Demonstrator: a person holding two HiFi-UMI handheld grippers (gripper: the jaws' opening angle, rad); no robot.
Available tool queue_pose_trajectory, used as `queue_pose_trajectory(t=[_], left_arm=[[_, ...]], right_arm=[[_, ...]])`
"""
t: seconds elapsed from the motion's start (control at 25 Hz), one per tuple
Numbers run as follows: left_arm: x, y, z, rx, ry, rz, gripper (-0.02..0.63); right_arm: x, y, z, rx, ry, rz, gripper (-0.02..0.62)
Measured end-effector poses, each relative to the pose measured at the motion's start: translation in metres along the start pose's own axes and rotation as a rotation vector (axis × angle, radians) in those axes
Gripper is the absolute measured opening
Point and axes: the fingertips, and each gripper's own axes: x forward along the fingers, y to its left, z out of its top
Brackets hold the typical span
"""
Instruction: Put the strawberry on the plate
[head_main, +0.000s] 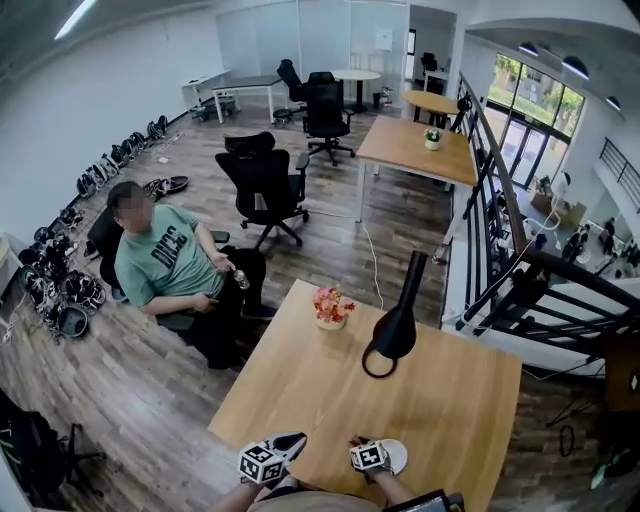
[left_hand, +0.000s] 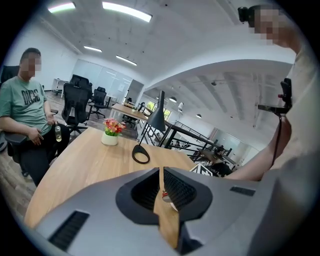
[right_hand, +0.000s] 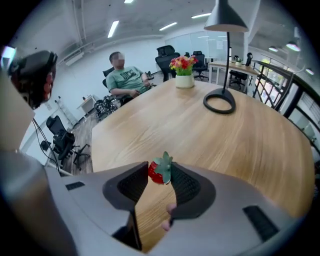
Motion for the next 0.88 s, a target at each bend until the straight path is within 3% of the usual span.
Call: queue_pose_trajectory(t=[0.48,0.88], left_arm=[[0.003,0.006,0.02,-0.021,-0.063,-0.04,0.008],[0.032,-0.019,0.047,0.042,-0.066,-0.126,0.008]], right_arm=[[-0.107,-0.006,0.053,0.068,-0.252,-0.082,0.149],[-0.191,-0.023,0.099,0.092,-0.447,-0.154,0.149]])
